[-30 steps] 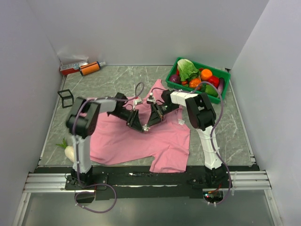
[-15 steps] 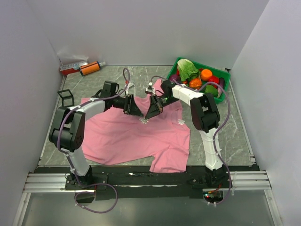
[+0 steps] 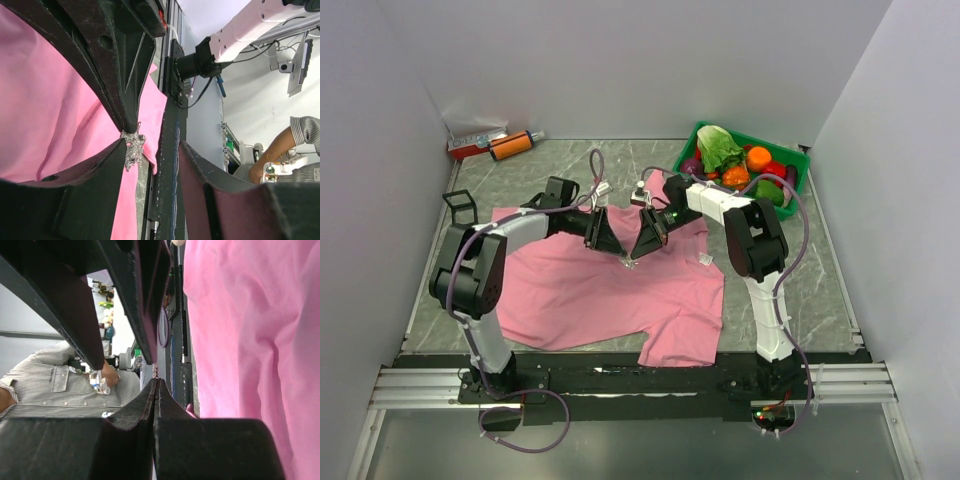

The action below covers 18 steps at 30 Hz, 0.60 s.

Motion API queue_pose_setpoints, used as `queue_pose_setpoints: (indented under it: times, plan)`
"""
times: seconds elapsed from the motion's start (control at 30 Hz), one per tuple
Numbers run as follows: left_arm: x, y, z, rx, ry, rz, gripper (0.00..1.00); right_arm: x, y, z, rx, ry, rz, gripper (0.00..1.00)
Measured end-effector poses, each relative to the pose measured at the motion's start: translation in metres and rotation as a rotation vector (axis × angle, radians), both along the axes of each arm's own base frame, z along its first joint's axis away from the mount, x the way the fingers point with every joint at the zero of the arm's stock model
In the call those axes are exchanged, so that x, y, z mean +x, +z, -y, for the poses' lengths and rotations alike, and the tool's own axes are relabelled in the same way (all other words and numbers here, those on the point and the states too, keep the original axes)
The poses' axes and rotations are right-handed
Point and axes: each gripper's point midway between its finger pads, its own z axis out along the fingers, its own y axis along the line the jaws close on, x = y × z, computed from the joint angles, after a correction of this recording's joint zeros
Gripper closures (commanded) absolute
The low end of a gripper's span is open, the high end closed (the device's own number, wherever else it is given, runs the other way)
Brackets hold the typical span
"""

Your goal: Remove the brooch from the garment

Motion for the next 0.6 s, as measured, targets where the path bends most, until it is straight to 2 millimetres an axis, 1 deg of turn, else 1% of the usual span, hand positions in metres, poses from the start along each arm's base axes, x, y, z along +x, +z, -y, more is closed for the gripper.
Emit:
queue_pose_setpoints:
  times: [0.17, 0.4, 0.6]
  plan:
    - [0.0, -0.005, 0.003, 0.008, -0.022, -0.003, 0.5, 0.0, -0.002, 0.001, -0.014, 0.001, 0.005, 1.0]
    - [0.002, -0.011, 0.003, 0.015, -0.028, -0.023, 0.49, 0.001, -0.006, 0.002, -0.029, 0.004, 0.026, 1.0]
    - [0.011, -0.008, -0.003, 0.01, -0.001, -0.022, 0.46, 0.001, -0.005, 0.001, -0.02, 0.006, 0.033, 1.0]
